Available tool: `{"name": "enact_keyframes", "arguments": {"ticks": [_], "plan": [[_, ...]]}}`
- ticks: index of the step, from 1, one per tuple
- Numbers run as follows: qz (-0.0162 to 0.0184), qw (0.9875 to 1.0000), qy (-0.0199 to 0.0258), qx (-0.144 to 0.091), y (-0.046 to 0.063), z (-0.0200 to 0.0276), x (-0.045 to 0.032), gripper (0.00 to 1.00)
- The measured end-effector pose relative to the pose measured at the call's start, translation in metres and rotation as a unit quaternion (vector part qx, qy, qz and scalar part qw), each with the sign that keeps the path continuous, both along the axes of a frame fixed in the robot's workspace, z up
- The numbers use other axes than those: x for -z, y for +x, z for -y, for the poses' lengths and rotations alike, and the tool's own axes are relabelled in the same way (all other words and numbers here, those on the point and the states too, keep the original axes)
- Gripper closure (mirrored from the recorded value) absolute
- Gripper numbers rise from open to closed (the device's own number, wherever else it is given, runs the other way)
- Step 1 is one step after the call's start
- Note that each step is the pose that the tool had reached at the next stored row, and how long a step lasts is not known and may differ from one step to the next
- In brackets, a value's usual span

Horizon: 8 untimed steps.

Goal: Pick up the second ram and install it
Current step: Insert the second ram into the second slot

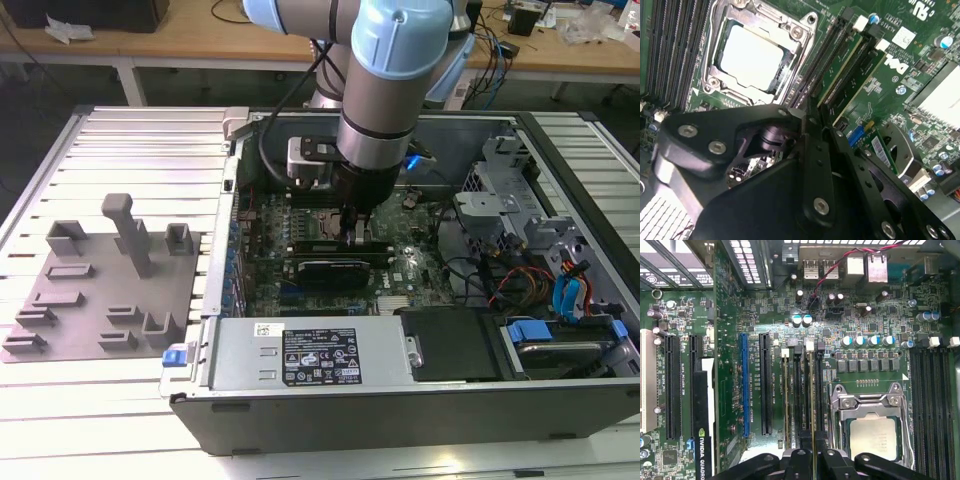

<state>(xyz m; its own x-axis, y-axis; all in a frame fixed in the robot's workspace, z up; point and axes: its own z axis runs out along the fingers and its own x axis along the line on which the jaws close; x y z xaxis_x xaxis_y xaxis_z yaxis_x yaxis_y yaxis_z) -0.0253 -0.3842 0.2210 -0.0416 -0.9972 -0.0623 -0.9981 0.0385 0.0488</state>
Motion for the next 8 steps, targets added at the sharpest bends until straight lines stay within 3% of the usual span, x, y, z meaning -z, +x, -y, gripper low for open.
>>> {"name": "enact_keyframes", "arguments": {"ticks": [1, 3, 5, 7, 8], "plan": [[0.0000, 1.0000, -0.0001, 0.000, 0.000, 0.0000, 0.0000, 0.81], [-0.0001, 1.0000, -0.0002, 0.000, 0.000, 0.0000, -0.0003, 0.81], [0.0003, 1.0000, -0.0001, 0.000, 0.000, 0.0000, -0.0160, 0.81], [0.0007, 1.0000, -0.0006, 0.000, 0.000, -0.0012, -0.0267, 0.81], [0.0013, 1.0000, -0.0023, 0.000, 0.000, -0.0023, -0.0341, 0.89]]}}
